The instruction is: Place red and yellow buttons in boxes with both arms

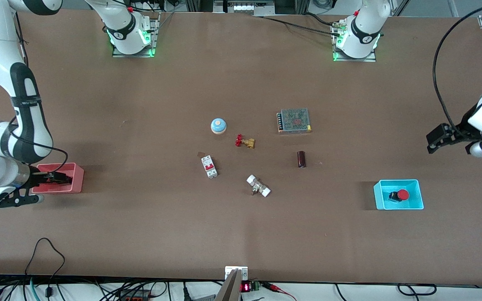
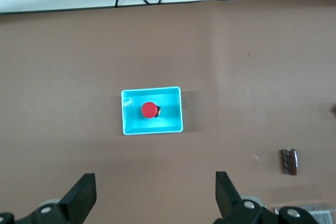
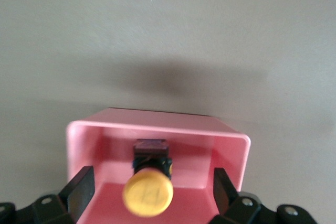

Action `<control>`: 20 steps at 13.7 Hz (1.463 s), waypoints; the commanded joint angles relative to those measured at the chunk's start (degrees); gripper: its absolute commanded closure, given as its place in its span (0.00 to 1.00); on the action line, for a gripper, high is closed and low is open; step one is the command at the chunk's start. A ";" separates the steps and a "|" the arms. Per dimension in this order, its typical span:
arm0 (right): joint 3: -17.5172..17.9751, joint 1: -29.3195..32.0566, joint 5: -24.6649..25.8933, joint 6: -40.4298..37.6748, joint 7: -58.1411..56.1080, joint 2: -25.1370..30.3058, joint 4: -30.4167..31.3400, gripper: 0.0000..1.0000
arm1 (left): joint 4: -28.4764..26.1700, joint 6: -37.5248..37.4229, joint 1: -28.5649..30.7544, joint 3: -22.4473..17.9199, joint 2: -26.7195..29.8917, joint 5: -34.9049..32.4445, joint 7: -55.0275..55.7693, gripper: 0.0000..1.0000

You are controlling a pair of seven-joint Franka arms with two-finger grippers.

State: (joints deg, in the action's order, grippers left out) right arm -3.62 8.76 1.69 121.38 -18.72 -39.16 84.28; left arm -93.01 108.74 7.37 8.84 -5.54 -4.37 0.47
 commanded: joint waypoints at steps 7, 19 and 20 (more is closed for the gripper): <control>0.90 -7.17 -4.15 -15.11 9.56 18.85 1.85 0.00 | -1.91 -4.50 0.98 1.18 5.54 4.37 -2.75 0.00; 0.28 -6.21 -3.27 -28.56 15.38 37.75 9.50 0.00 | 0.64 -8.54 0.98 0.74 5.02 3.76 -2.40 0.00; 0.46 -6.30 -3.18 -29.53 16.95 38.19 9.50 0.00 | 0.64 -8.54 0.98 1.00 5.02 3.76 -2.23 0.00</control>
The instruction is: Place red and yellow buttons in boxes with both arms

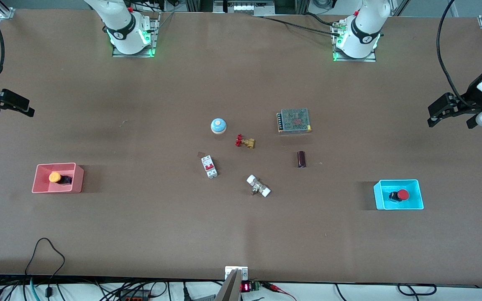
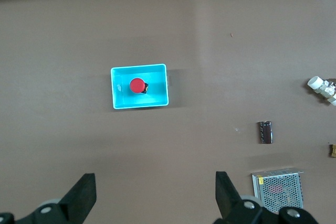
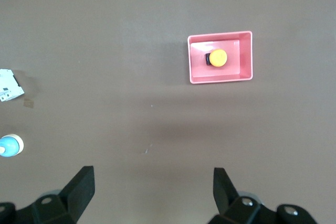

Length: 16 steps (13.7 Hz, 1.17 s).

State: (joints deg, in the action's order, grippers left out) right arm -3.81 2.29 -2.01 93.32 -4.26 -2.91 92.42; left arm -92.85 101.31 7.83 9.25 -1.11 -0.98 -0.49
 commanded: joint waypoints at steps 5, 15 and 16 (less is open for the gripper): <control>0.65 0.34 0.60 -2.97 1.63 2.55 1.53 0.00 | 0.30 -1.20 0.51 0.77 0.76 0.37 -1.45 0.00; 1.18 -0.01 1.66 -4.03 1.62 3.61 1.36 0.00 | 0.21 -1.90 -11.70 -11.54 1.47 -0.16 -1.62 0.00; 1.18 -0.01 1.66 -4.03 1.62 3.61 1.36 0.00 | 0.30 -1.99 -11.70 -11.71 1.47 -0.16 -1.62 0.00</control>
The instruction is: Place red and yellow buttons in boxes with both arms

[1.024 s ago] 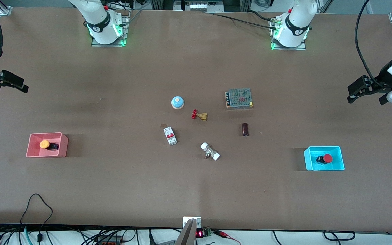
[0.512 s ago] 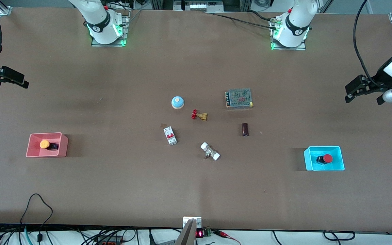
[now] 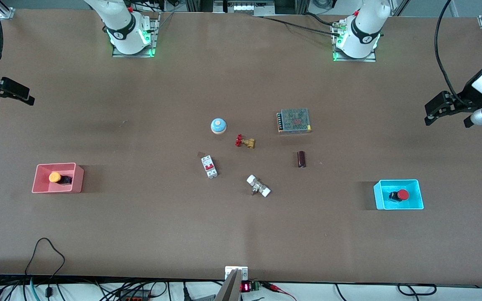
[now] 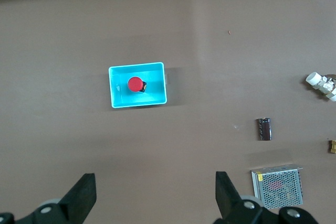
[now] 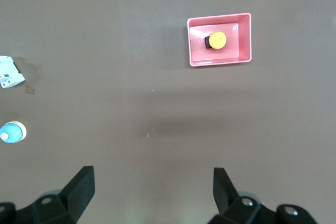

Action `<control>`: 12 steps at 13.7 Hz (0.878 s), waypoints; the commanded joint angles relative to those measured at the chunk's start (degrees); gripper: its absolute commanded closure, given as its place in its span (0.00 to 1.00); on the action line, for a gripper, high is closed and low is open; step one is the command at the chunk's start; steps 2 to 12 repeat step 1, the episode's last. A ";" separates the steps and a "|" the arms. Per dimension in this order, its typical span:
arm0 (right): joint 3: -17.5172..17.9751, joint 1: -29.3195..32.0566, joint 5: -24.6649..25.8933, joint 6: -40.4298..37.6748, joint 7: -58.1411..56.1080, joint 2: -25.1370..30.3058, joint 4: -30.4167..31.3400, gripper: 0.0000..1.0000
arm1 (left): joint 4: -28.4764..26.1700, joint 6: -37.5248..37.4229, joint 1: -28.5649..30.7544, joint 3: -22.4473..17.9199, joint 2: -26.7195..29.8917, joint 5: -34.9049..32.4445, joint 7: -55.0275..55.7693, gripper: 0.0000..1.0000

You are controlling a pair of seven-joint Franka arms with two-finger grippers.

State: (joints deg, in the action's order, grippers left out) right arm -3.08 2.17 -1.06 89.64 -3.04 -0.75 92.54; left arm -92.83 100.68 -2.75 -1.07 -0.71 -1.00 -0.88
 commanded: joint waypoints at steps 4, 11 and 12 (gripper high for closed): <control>0.45 0.12 0.71 -0.34 0.40 1.46 1.24 0.00 | 0.28 -1.37 -1.12 -1.56 1.15 -0.15 -1.23 0.00; 0.45 0.12 0.71 -0.34 0.40 1.46 1.24 0.00 | 0.28 -1.37 -1.12 -1.56 1.15 -0.15 -1.23 0.00; 0.45 0.12 0.71 -0.34 0.40 1.46 1.24 0.00 | 0.28 -1.37 -1.12 -1.56 1.15 -0.15 -1.23 0.00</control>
